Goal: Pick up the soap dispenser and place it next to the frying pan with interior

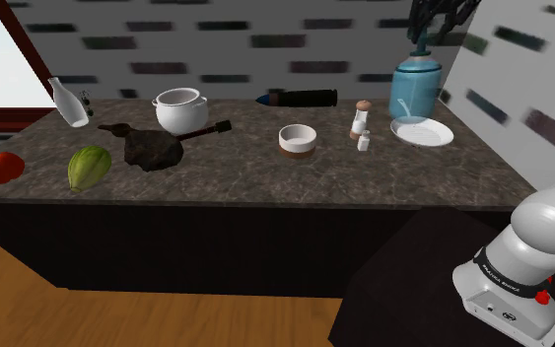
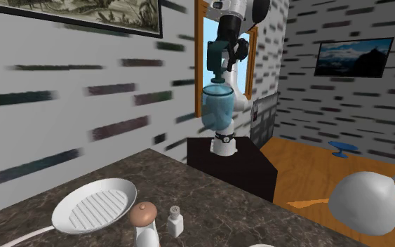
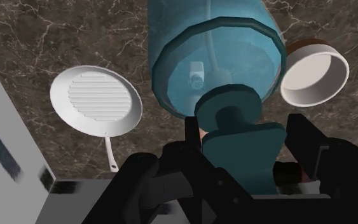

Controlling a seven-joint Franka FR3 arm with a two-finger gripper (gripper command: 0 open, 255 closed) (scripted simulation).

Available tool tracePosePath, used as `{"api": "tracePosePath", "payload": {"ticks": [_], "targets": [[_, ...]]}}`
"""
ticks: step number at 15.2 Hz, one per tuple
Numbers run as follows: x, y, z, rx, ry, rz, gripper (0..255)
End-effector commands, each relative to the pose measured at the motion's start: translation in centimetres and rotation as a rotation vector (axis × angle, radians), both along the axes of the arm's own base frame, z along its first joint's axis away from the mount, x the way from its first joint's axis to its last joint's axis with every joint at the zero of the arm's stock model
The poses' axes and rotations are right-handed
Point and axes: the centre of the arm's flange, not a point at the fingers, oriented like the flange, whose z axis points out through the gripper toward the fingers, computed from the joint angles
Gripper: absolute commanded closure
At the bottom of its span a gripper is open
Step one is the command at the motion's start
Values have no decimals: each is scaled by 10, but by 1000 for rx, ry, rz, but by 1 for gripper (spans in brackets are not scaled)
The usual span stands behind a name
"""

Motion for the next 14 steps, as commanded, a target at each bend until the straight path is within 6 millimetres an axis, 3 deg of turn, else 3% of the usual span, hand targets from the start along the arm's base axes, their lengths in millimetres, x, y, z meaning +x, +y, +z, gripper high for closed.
{"api": "tracePosePath", "payload": {"ticks": [1, 14], "targets": [[-1, 1, 11, 0, -1, 0, 255], [-1, 1, 80, 0, -1, 0, 255]]}}
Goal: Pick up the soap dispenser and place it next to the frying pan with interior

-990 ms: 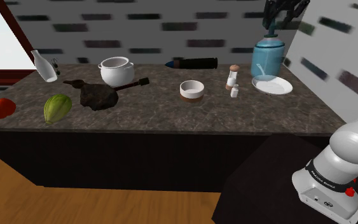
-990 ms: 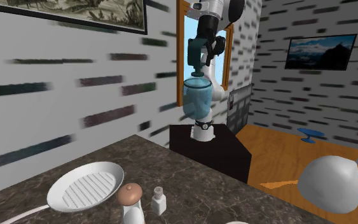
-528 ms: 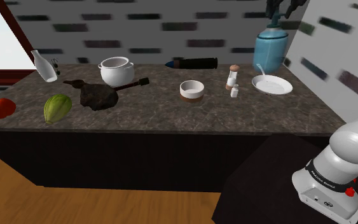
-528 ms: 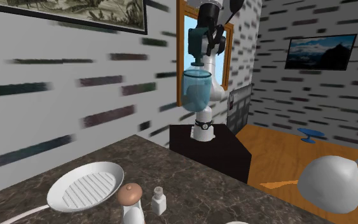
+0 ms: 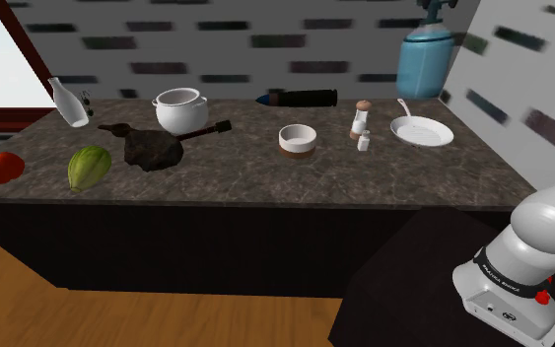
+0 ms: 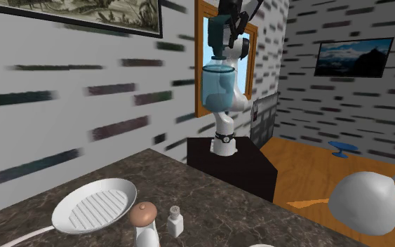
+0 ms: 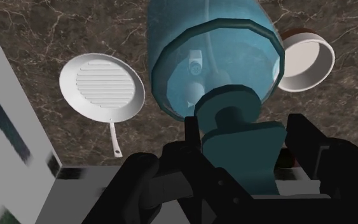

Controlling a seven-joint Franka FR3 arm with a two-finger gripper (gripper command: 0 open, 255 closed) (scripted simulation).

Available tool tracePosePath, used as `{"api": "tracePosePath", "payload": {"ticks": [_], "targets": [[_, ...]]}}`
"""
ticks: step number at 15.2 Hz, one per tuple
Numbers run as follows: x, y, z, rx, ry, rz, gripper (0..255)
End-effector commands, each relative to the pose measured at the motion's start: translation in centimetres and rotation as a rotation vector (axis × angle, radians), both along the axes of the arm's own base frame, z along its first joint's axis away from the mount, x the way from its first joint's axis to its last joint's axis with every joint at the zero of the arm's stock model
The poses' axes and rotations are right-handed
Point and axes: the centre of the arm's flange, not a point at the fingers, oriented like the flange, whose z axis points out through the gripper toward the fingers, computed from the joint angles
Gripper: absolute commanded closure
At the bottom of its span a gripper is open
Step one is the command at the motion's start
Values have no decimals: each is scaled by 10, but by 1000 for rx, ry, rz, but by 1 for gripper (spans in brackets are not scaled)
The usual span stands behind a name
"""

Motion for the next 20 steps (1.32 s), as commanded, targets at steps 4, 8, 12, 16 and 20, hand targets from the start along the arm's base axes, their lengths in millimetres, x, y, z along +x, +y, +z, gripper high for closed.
{"api": "tracePosePath", "payload": {"ticks": [4, 8, 12, 16, 20], "targets": [[-12, -35, -9, 0, -1, 0, 255], [-25, -81, -30, 0, -1, 0, 255], [-39, -128, -52, 0, -1, 0, 255], [-53, -174, -73, 0, -1, 0, 255], [-67, -220, -94, 0, -1, 0, 255]]}}
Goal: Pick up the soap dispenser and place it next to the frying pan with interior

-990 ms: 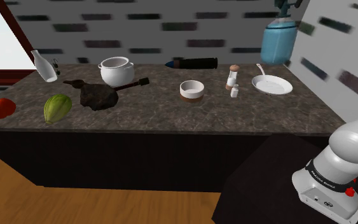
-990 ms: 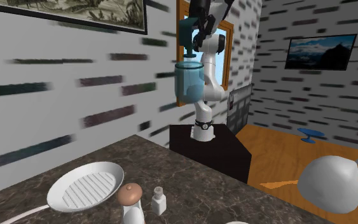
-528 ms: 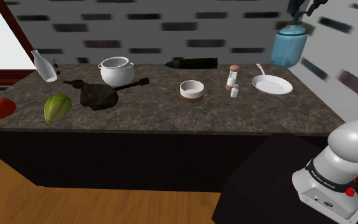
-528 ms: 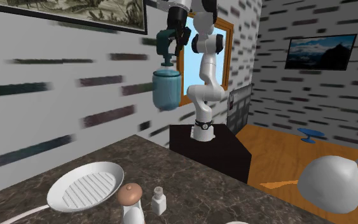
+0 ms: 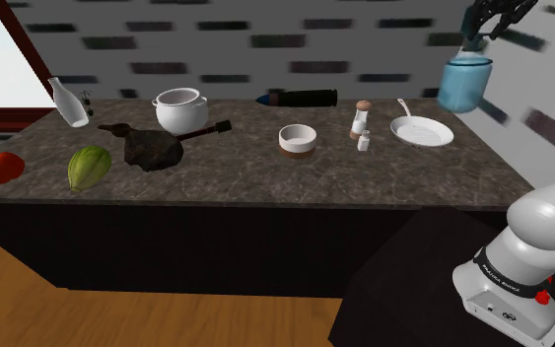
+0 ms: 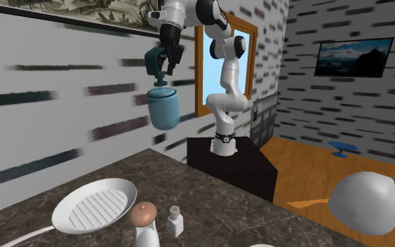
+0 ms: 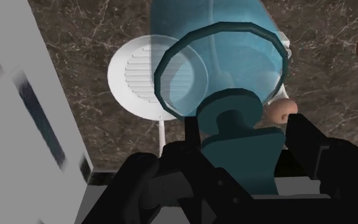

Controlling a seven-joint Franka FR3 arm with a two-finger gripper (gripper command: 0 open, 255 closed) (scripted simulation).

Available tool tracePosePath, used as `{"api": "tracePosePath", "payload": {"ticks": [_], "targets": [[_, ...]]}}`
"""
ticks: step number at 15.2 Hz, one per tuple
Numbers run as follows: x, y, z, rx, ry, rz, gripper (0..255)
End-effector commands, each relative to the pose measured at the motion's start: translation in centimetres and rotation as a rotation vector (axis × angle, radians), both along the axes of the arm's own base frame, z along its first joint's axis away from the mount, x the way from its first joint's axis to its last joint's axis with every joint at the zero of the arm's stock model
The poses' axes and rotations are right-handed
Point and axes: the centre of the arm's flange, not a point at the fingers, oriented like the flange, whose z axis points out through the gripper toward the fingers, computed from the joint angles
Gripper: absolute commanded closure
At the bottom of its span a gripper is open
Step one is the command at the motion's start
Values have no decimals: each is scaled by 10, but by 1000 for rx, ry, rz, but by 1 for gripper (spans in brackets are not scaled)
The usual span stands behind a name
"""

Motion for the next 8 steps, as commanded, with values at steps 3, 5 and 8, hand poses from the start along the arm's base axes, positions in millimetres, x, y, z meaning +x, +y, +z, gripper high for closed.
{"api": "tracePosePath", "payload": {"ticks": [3, 5, 8], "targets": [[-15, -44, -21, -2, -2, 1, 255], [-22, -67, -32, -2, -2, 1, 255], [-33, -102, -48, -2, -2, 1, 255]]}}
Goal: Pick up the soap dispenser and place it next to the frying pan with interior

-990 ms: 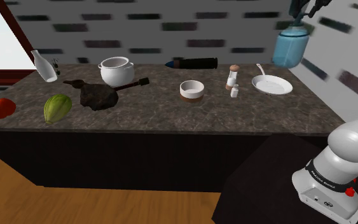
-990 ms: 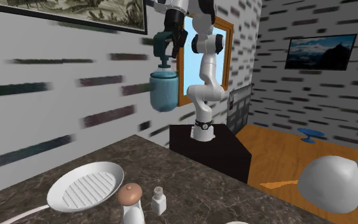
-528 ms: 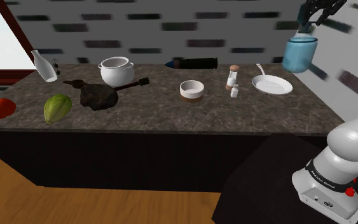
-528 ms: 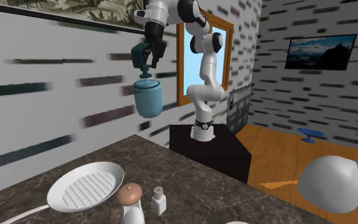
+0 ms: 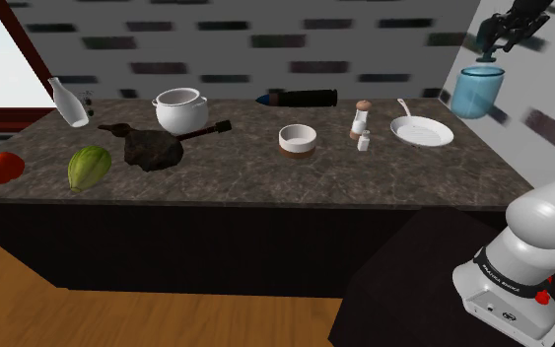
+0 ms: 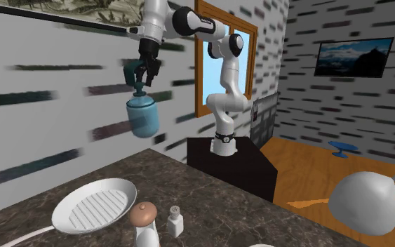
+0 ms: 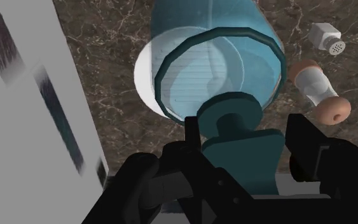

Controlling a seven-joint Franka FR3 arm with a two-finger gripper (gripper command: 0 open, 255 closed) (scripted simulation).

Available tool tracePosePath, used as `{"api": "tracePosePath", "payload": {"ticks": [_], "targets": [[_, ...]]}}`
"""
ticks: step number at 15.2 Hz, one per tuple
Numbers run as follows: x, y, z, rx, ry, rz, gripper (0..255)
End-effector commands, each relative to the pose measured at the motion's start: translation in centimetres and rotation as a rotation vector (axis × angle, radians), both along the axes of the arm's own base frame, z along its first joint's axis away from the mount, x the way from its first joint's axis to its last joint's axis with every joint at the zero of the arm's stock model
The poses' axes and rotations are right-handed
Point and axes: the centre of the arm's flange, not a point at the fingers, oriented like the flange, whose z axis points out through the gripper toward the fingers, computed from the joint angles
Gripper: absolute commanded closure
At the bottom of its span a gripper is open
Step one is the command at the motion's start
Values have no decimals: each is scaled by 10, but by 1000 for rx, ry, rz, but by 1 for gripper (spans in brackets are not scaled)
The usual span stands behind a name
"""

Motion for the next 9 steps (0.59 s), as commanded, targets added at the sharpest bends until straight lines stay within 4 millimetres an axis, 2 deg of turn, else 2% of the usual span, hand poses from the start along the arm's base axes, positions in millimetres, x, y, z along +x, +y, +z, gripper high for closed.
{"api": "tracePosePath", "payload": {"ticks": [1, 9], "targets": [[-6, -25, -10, -2, -1, 1, 255], [-34, -118, -53, -2, -1, 1, 255]]}}
